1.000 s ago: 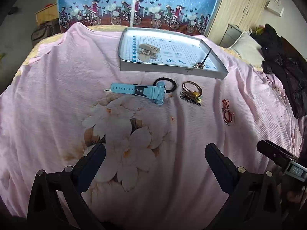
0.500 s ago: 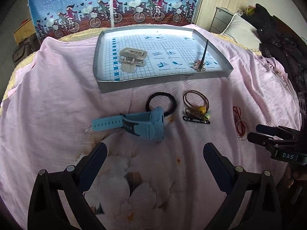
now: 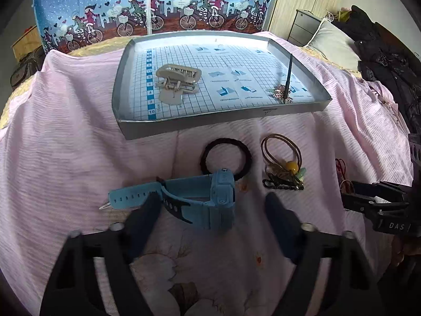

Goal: Organize jewelry
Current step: 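Grasp the blue smartwatch with the left tool while the right tool reaches the silver hoop earrings, then close the right tool on the silver hoop earrings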

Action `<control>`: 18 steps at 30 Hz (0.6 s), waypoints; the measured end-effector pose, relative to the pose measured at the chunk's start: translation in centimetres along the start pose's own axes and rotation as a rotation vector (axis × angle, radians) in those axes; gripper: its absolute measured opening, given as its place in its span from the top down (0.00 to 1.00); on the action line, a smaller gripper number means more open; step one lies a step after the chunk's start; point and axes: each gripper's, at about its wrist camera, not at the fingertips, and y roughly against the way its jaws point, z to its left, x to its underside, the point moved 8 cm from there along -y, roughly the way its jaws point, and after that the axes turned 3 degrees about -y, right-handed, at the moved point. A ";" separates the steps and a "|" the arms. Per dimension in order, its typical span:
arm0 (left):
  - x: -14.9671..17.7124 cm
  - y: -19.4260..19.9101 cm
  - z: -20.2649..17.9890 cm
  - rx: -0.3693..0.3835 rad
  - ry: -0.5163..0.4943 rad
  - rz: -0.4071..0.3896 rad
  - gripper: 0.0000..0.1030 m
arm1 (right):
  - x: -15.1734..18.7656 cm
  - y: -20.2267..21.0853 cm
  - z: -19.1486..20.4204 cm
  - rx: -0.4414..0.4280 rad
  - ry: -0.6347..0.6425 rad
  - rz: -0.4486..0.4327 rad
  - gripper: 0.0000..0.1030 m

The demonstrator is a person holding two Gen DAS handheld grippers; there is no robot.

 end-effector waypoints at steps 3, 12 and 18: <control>-0.1 0.0 0.5 -0.001 0.012 -0.012 0.53 | 0.1 -0.1 0.2 0.007 0.009 -0.005 0.47; 0.1 1.1 -0.8 0.025 0.018 -0.007 0.81 | 0.5 -0.3 1.5 0.034 0.102 -0.009 0.56; 0.8 1.8 -3.0 0.097 0.001 0.002 0.82 | 0.8 0.1 2.2 0.006 0.123 -0.001 0.59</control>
